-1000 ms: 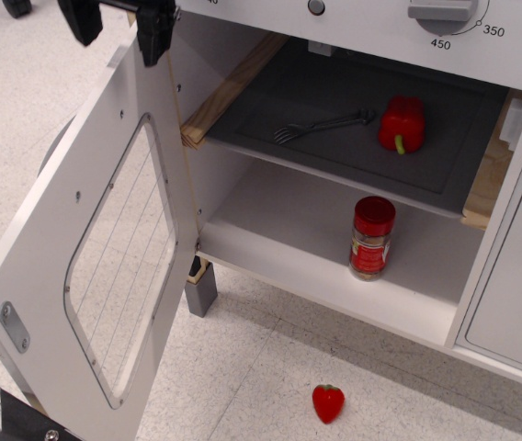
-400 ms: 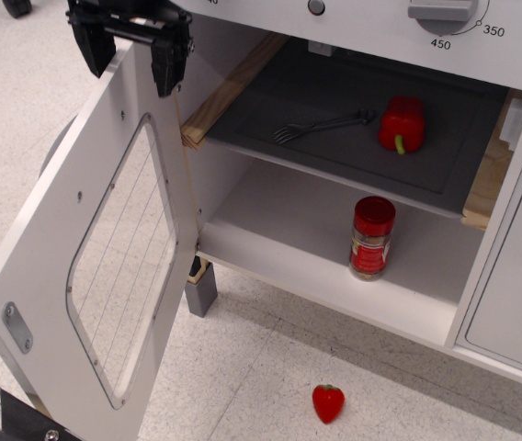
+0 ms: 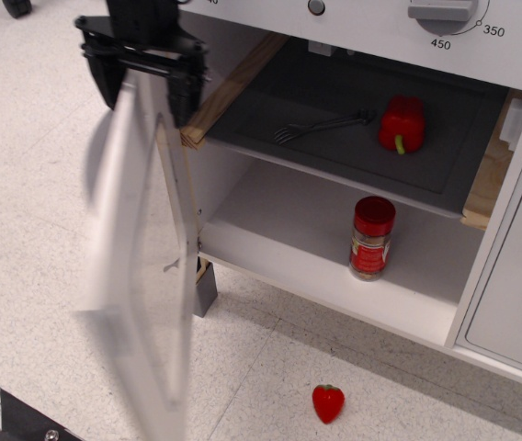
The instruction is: Close oven
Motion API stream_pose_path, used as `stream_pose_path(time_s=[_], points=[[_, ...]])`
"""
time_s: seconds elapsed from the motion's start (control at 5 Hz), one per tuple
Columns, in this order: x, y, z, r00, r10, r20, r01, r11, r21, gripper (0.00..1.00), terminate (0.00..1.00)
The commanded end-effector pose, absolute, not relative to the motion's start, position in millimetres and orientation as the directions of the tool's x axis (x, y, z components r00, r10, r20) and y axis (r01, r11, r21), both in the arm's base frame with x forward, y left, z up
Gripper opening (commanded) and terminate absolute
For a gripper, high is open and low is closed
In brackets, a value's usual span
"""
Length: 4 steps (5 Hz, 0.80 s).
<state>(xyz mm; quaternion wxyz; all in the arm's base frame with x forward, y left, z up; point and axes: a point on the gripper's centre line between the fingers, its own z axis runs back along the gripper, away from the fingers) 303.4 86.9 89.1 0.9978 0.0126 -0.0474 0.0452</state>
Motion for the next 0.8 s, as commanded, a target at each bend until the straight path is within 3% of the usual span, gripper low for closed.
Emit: stream_pose_path(time_s=[0.0,0.4,0.6], points=[[327.9,42.0,121.8,0.967,0.156,0.202,-0.149,0.988,-0.047,1.00,0.00],[351.9,17.7,135.1,0.946,0.219,0.238,-0.201,0.975,-0.097,1.00,0.00],[344.5,13.3,147.5,0.946,0.225,0.233,-0.204,0.973,-0.109,1.00,0.00]])
